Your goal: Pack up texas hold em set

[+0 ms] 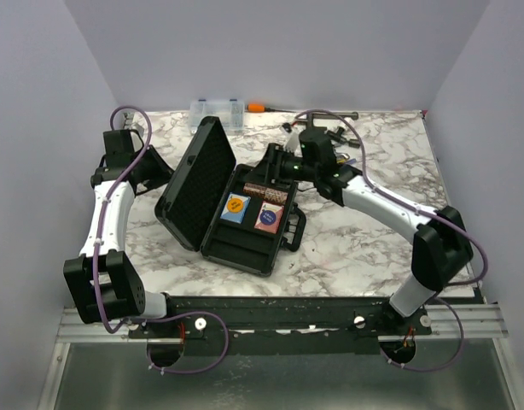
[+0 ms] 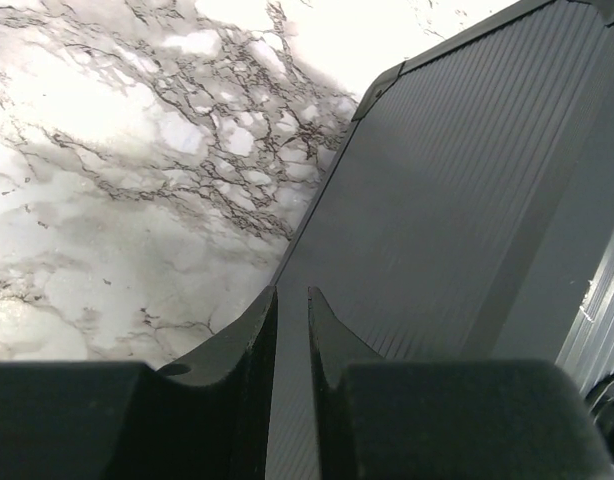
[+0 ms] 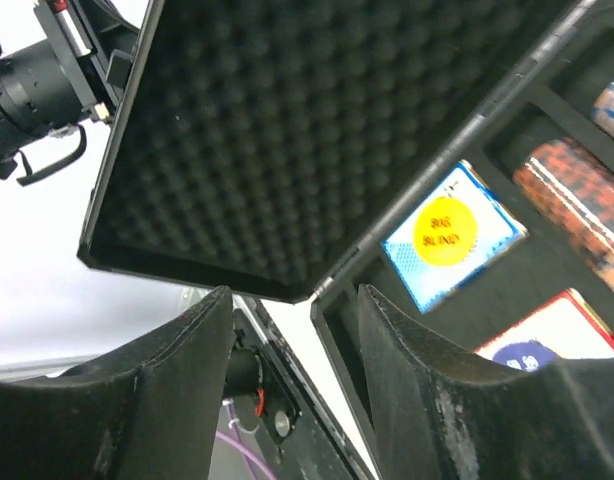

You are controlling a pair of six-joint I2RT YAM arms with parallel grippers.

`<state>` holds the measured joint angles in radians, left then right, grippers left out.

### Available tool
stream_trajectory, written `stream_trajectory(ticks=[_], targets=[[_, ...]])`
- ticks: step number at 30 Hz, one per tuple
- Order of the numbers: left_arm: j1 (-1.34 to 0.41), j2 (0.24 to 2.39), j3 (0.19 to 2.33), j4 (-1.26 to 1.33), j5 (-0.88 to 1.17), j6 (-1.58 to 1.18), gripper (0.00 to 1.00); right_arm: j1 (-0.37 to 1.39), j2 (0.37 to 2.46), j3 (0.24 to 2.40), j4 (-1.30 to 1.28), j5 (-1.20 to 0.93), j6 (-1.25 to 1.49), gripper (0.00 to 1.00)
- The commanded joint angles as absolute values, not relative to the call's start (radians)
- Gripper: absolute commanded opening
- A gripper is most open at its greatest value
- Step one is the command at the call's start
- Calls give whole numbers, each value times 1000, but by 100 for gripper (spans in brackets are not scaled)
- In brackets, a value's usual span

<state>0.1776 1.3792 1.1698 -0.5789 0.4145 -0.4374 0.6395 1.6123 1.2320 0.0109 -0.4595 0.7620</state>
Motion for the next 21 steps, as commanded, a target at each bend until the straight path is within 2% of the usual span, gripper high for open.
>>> stream_trajectory(ticks=[1, 9, 14, 21], targets=[[153, 1349, 1155, -607, 413, -420, 18, 712, 1750, 1388, -59, -394, 748, 55], [120, 1329, 1147, -610, 407, -413, 18, 803, 1945, 1683, -172, -365, 720, 30], [84, 1325, 1150, -615, 405, -406, 18, 823, 2023, 1821, -251, -363, 703, 22], [21, 1318, 1157, -624, 397, -389, 19, 831, 2027, 1867, -305, -334, 680, 21]])
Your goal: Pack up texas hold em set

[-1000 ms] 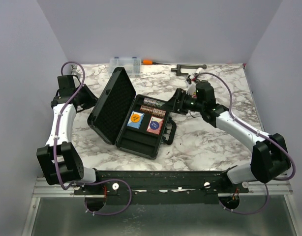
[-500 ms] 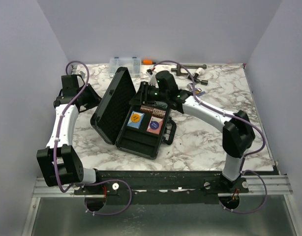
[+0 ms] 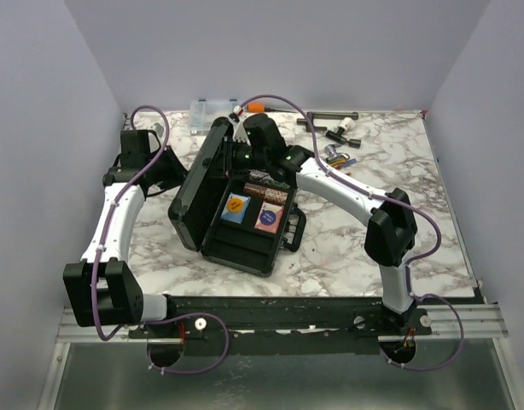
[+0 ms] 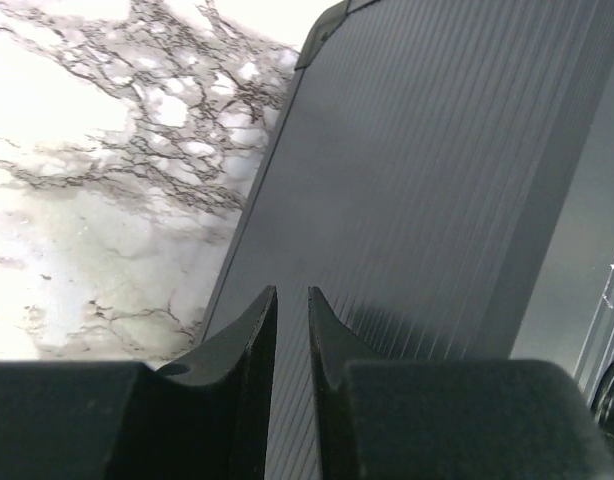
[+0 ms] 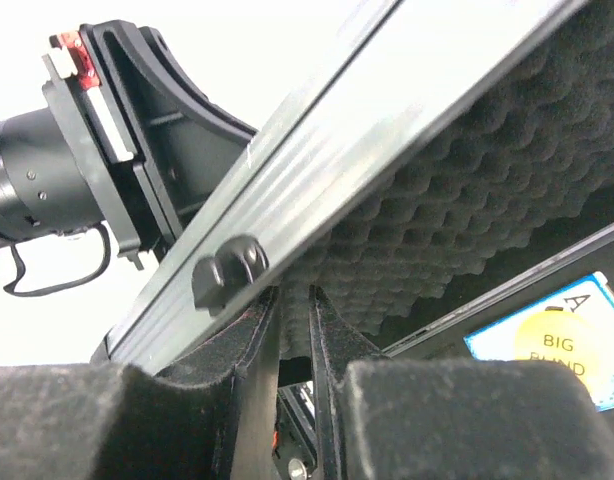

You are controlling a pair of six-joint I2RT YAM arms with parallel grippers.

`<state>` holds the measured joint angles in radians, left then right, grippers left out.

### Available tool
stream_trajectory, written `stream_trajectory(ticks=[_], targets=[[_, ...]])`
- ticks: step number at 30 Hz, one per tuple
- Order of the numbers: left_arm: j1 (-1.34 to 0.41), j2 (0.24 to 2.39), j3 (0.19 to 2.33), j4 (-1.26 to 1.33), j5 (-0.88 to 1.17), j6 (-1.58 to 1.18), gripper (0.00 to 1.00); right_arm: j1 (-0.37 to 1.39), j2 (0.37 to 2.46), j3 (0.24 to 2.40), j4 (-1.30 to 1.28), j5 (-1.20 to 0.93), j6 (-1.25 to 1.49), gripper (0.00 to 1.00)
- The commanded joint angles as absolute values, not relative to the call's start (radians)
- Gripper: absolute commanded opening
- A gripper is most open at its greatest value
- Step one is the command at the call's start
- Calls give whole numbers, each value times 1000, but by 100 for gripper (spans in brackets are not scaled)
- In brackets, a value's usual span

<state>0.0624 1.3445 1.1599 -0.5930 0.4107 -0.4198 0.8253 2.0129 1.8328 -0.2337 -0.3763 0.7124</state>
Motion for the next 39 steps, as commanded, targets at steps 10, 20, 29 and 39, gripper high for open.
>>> stream_trajectory(ticks=[10, 20, 29, 39], targets=[[-103, 1310, 1169, -635, 372, -357, 19, 831, 1943, 1763, -330, -286, 658, 20], [-249, 1324, 1151, -630, 329, -375, 19, 831, 1803, 1564, -328, -237, 675, 20], [-337, 1302, 1100, -603, 289, -413, 19, 831, 1684, 1397, -344, -192, 692, 20], [-449, 1320, 1040, -549, 259, -467, 19, 831, 1586, 1246, -346, -168, 707, 20]])
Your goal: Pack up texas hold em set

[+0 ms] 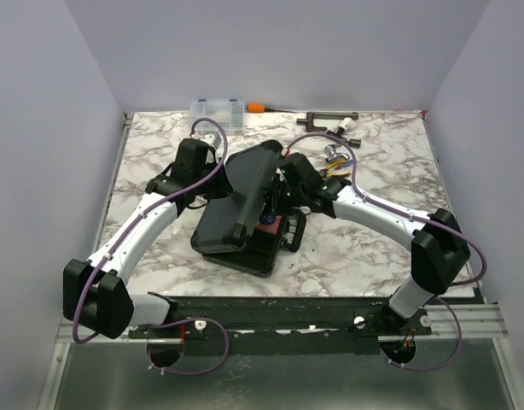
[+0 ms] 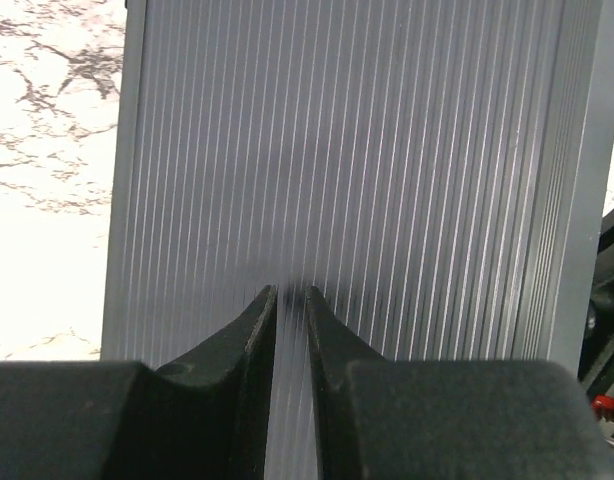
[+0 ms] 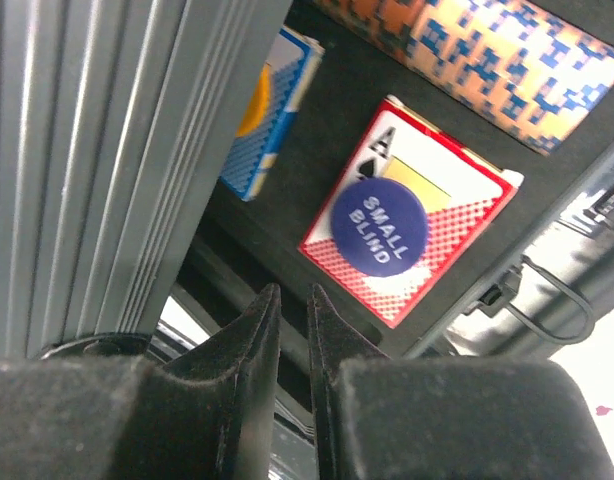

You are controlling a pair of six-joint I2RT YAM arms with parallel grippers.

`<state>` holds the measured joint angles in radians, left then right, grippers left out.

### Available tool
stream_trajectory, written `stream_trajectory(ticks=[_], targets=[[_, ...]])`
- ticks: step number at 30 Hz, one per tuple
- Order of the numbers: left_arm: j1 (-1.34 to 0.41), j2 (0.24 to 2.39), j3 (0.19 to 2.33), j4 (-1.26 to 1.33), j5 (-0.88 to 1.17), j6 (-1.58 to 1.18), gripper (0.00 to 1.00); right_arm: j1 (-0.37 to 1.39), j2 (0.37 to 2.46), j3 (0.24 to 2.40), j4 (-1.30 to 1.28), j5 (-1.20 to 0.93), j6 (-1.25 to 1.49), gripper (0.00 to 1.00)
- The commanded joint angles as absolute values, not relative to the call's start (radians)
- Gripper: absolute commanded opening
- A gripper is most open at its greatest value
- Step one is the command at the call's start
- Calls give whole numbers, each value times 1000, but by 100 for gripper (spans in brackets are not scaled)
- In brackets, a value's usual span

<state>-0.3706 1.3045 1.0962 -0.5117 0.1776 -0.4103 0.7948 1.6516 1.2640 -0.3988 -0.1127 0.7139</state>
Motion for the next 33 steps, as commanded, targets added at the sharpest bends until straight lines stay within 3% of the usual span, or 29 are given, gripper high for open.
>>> stream_trajectory(ticks=[1, 20, 33], targets=[[-457, 1323, 1032, -539, 258, -471, 19, 831, 1580, 1237, -351, -166, 706, 20], [-563, 1364, 977, -474, 235, -518, 19, 831, 1479, 1133, -486, -7, 696, 19], [-587, 1357, 984, -468, 230, -516, 19, 830, 1382, 1126, -659, 320, 651, 16]])
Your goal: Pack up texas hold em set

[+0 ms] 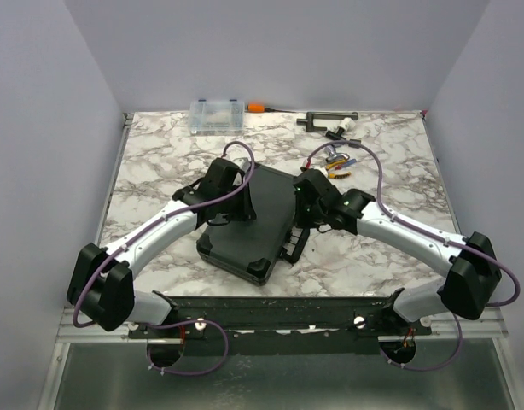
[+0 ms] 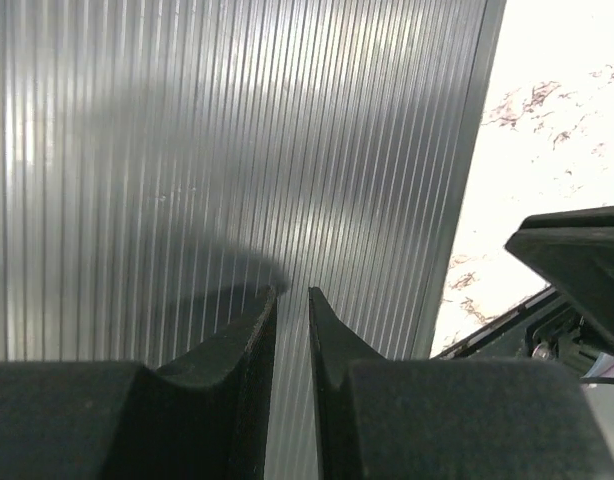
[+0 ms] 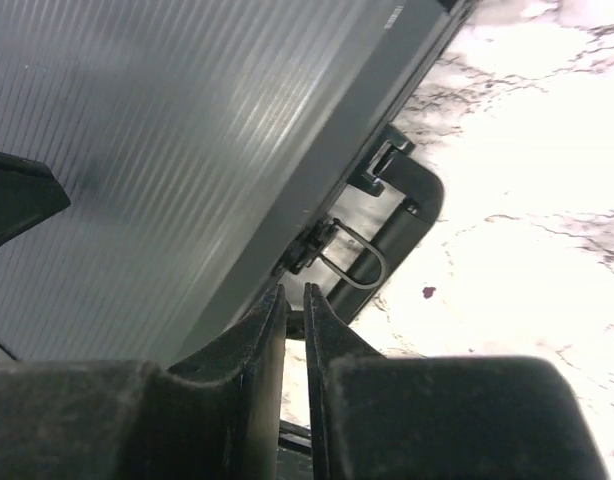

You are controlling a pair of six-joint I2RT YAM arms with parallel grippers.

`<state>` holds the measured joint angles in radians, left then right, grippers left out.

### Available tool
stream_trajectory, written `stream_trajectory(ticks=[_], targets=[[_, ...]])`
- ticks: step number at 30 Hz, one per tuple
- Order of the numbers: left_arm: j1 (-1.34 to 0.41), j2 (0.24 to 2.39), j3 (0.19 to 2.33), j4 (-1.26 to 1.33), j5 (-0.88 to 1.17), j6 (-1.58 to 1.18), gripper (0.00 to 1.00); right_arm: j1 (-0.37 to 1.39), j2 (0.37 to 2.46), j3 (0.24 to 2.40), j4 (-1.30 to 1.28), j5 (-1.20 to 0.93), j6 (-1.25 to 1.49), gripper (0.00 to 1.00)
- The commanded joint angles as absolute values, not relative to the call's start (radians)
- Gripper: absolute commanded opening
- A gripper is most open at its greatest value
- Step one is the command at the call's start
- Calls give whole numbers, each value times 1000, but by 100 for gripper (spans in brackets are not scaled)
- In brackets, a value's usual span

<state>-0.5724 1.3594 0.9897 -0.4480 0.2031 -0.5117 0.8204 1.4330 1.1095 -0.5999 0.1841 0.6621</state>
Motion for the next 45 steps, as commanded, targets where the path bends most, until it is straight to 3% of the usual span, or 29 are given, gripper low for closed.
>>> stream_trajectory(ticks=[1, 7, 10, 12, 16, 20, 29, 37, 45], targets=[[-594, 1354, 985, -468, 230, -513, 19, 831, 1369, 1125, -666, 342, 653, 16], [-666, 1323, 1019, -469, 225, -492, 19, 829, 1314, 1067, -634, 382, 686, 16], [-717, 1309, 1034, -469, 209, -472, 27, 830, 1294, 1030, -593, 358, 703, 21], [-748, 1303, 1040, -471, 188, -458, 36, 829, 1272, 1001, -562, 335, 710, 29], [-783, 1286, 1035, -469, 148, -444, 51, 829, 1210, 937, -505, 300, 730, 65], [-801, 1288, 1028, -468, 114, -440, 45, 830, 1148, 870, -452, 284, 733, 76], [-854, 1339, 1032, -459, 57, -414, 25, 830, 1069, 675, -285, 242, 697, 73], [-866, 1405, 1032, -415, 52, -411, 13, 830, 1088, 641, -263, 186, 708, 59], [-874, 1447, 1022, -398, 44, -410, 9, 830, 1129, 619, -233, 204, 735, 46]])
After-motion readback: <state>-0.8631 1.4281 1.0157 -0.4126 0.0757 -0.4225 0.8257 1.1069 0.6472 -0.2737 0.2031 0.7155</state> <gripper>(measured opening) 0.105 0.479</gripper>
